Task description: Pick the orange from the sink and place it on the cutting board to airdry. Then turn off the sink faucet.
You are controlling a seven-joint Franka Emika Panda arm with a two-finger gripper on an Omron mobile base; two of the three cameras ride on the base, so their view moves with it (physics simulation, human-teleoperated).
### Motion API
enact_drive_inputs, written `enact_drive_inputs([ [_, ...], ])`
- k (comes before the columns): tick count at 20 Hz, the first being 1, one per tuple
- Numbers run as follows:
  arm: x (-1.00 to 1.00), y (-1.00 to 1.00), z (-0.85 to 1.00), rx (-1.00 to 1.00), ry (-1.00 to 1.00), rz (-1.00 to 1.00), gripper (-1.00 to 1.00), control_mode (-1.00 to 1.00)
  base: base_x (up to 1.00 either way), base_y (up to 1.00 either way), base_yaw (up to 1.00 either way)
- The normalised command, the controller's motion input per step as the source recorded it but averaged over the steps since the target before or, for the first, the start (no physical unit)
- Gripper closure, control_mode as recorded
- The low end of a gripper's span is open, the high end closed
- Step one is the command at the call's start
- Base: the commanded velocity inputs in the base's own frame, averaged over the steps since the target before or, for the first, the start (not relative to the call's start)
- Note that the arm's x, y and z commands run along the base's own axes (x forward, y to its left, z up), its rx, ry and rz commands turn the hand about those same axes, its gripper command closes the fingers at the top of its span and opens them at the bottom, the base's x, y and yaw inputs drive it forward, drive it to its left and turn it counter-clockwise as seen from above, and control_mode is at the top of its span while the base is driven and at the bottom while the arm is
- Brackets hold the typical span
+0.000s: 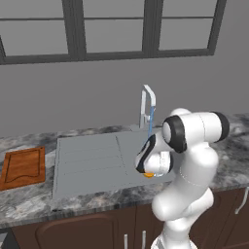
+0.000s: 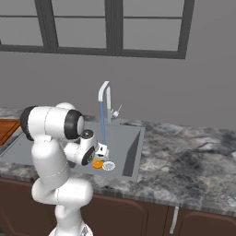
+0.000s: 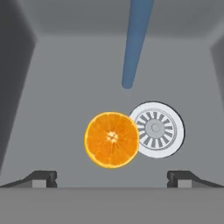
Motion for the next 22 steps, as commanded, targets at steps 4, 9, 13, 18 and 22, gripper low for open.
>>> enact_drive_inputs([
  [4, 0.01, 0.0, -0.27, 0.0, 0.0, 0.0, -1.0, -1.0, 0.0, 0.0, 0.0],
  [9, 0.08, 0.0, -0.26, 0.0, 0.0, 0.0, -1.0, -1.0, 0.0, 0.0, 0.0],
  [13, 0.0, -0.05, -0.3, 0.0, 0.0, 0.0, -1.0, -1.0, 0.0, 0.0, 0.0],
  [18, 0.0, -0.11, -0.33, 0.0, 0.0, 0.0, -1.0, -1.0, 0.0, 0.0, 0.0],
  [22, 0.0, -0.05, -0.37, 0.0, 0.0, 0.0, -1.0, -1.0, 0.0, 0.0, 0.0],
])
